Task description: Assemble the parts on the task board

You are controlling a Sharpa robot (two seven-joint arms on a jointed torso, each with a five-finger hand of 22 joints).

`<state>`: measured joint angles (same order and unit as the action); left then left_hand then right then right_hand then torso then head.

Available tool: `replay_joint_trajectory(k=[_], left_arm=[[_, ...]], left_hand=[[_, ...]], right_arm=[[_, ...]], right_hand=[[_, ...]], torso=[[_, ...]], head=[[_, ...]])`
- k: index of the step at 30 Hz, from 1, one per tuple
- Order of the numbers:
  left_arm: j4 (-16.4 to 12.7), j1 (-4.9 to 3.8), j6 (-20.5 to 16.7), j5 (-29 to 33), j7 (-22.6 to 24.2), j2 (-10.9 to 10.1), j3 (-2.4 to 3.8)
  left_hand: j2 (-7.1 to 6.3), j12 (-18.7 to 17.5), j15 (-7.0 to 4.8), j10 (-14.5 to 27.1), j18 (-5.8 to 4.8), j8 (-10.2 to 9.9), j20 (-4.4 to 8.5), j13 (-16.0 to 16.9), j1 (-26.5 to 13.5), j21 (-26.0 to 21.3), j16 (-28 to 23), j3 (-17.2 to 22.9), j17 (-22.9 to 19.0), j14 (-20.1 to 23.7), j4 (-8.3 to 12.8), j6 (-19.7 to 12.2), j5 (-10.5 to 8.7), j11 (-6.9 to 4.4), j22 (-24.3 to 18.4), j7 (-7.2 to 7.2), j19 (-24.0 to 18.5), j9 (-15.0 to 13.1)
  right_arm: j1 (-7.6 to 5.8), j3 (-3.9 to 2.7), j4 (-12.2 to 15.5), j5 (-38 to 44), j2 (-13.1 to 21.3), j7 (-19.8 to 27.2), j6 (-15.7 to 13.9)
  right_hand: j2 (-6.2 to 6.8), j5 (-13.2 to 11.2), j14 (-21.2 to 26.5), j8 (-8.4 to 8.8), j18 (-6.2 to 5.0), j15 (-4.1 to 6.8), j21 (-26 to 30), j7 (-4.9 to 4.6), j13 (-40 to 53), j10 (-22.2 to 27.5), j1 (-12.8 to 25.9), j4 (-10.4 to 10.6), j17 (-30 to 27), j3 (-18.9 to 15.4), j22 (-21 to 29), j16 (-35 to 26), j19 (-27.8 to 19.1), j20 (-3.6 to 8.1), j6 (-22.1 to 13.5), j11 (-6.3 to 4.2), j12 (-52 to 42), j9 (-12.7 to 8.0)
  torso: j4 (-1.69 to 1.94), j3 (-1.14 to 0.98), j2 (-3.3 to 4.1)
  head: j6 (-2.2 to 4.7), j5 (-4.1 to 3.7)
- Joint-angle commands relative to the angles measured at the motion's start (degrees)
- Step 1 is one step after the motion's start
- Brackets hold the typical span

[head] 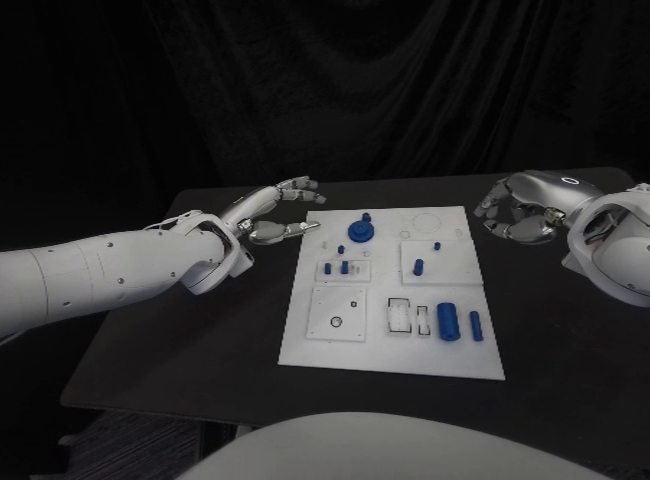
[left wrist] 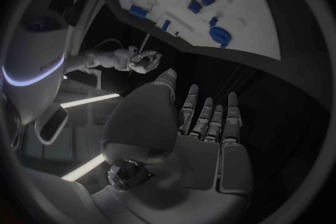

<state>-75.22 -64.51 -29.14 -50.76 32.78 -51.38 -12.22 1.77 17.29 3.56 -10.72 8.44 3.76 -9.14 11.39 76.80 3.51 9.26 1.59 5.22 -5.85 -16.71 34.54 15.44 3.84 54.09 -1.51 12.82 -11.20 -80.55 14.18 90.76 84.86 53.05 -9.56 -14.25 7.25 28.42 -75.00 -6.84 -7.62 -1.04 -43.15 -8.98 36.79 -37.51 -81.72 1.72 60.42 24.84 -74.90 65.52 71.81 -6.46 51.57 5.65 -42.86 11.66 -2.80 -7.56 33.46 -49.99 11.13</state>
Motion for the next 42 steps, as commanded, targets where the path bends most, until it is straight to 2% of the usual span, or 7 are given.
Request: replay_joint_trajectory(k=[1, 7, 13, 19, 26, 30, 42], left_arm=[[-1.7, -0.07, 14.1, 24.7, 10.6, -0.6, 0.05], [-4.6, -0.06, 25.2, 37.1, 13.2, -1.8, 0.05], [-5.7, -0.04, 30.2, 40.3, 14.3, -1.8, 0.05], [-5.8, -0.01, 32.2, 41.4, 14.6, -1.8, 0.05], [-6.0, 0.01, 33.1, 42.0, 14.4, -1.9, 0.05], [-5.8, 0.02, 33.3, 42.1, 14.2, -1.8, 0.05], [-5.7, 0.04, 34.0, 42.1, 13.6, -1.8, 0.04]], left_hand=[[2.20, -3.7, 0.14, 4.5, 1.61, -0.7, -0.67, -4.8, -0.3, -0.4, -5.7, -4.3, -3.0, 2.9, 0.0, -5.1, 1.63, -2.13, -10.0, 0.56, -4.1, 2.4], [6.80, -7.4, 1.07, 8.5, 1.19, -1.4, -1.00, -9.8, -1.0, -1.2, -9.2, -14.3, -5.2, 5.7, -0.1, -13.6, -1.20, -4.57, -27.7, 3.01, -8.4, 6.8], [7.77, -10.6, 0.76, 9.5, 1.23, -2.3, -0.73, -10.3, -2.3, -1.6, -9.3, -16.8, -5.2, 5.9, 0.0, -22.0, -3.51, -6.24, -34.3, 6.14, -10.1, 9.5], [8.57, -12.0, 1.22, 9.7, 1.12, -2.6, -1.03, -10.4, -2.5, -1.5, -9.3, -17.6, -5.2, 5.9, 0.0, -25.8, -4.37, -5.97, -35.5, 8.58, -10.1, 10.0], [9.14, -12.9, 2.45, 9.7, 0.53, -2.8, -1.94, -10.5, -1.5, -2.7, -9.3, -18.1, -5.2, 5.9, 0.0, -28.0, -3.29, -5.71, -47.5, 11.17, -13.3, 10.2], [9.44, -13.3, 2.95, 9.8, 1.28, -2.8, -3.14, -10.6, -1.1, -2.7, -9.3, -18.3, -5.2, 5.9, 0.1, -28.2, -2.65, -5.28, -48.4, 11.35, -13.2, 10.2], [9.70, -13.2, 3.75, 9.6, 1.86, -2.8, -4.58, -10.5, 1.3, -2.7, -9.3, -17.9, -5.2, 5.9, 0.2, -28.2, 0.28, -4.33, -49.5, 11.06, -13.0, 10.2]], right_arm=[[-0.08, -0.02, -0.7, 5.2, -0.7, -0.2, 4.1], [1.38, -0.01, -2.0, 8.7, -1.3, 0.0, 6.3], [2.94, -0.01, -3.6, 9.7, -1.8, 1.0, 5.9], [3.94, -0.01, -5.2, 10.0, -2.5, 2.2, 4.1], [4.60, 0.00, -6.5, 10.1, -3.5, 2.9, 2.4], [4.79, 0.00, -7.1, 10.1, -3.9, 3.1, 1.8], [5.60, 0.00, -8.7, 10.1, -5.7, 3.8, 2.1]], right_hand=[[0.42, -0.1, 0.9, -0.13, -0.88, -0.27, 0.9, 0.23, -1.2, 1.3, 0.0, -0.4, -0.5, -0.1, -3.8, -0.4, -0.9, -0.18, -0.5, 0.43, 1.6, 0.4], [0.10, -10.2, 2.3, 0.08, -1.10, -1.60, 3.2, 0.85, -4.9, 4.5, 2.6, 1.0, -1.3, -2.8, -3.0, -0.5, -2.4, -1.66, -1.6, 1.79, 5.7, 1.3], [-0.46, -9.5, 1.9, 1.68, -1.00, -2.34, 2.5, 0.65, -10.5, 5.7, 1.7, 0.5, -1.0, -4.1, -3.3, 0.6, -1.4, -2.51, -3.5, 2.71, 10.7, 0.9], [-0.74, -9.6, 1.2, 2.07, -0.76, -2.55, 0.8, 0.84, -12.4, 3.9, 1.9, 0.7, -0.4, -4.8, -3.8, 1.6, -0.3, -2.74, -3.7, 2.88, 11.4, 0.6], [-1.03, -10.1, 0.8, 2.99, -0.66, -2.51, 0.2, 0.95, -14.7, 1.7, 2.1, 1.1, -0.3, -5.5, -4.0, 2.1, 0.3, -2.78, -5.2, 2.78, 12.3, -0.1], [-1.23, -9.9, 0.7, 2.99, -0.65, -2.44, 0.1, 0.95, -15.3, 0.8, 2.0, 1.2, -0.4, -5.5, -4.0, 2.2, 0.4, -2.74, -5.4, 2.70, 12.5, -0.2], [-1.65, -9.6, -0.3, 2.39, -0.35, -1.99, -1.8, 0.33, -17.8, -3.0, 2.3, 1.8, 0.3, -5.5, -4.5, 3.2, 1.7, -2.34, -4.5, 2.18, 13.4, -0.4]], torso=[[0.36, 0.23, 0.05], [0.82, 0.68, 0.39], [2.29, 2.32, 0.84], [3.06, 3.00, 1.06], [4.74, 4.85, 1.79], [5.08, 5.40, 1.97], [4.91, 5.65, 1.98]], head=[[-0.01, 0.06], [-0.01, -0.43], [-0.01, -2.31], [-0.01, -3.82], [-0.01, -6.81], [-0.01, -7.99], [-0.01, -9.26]])
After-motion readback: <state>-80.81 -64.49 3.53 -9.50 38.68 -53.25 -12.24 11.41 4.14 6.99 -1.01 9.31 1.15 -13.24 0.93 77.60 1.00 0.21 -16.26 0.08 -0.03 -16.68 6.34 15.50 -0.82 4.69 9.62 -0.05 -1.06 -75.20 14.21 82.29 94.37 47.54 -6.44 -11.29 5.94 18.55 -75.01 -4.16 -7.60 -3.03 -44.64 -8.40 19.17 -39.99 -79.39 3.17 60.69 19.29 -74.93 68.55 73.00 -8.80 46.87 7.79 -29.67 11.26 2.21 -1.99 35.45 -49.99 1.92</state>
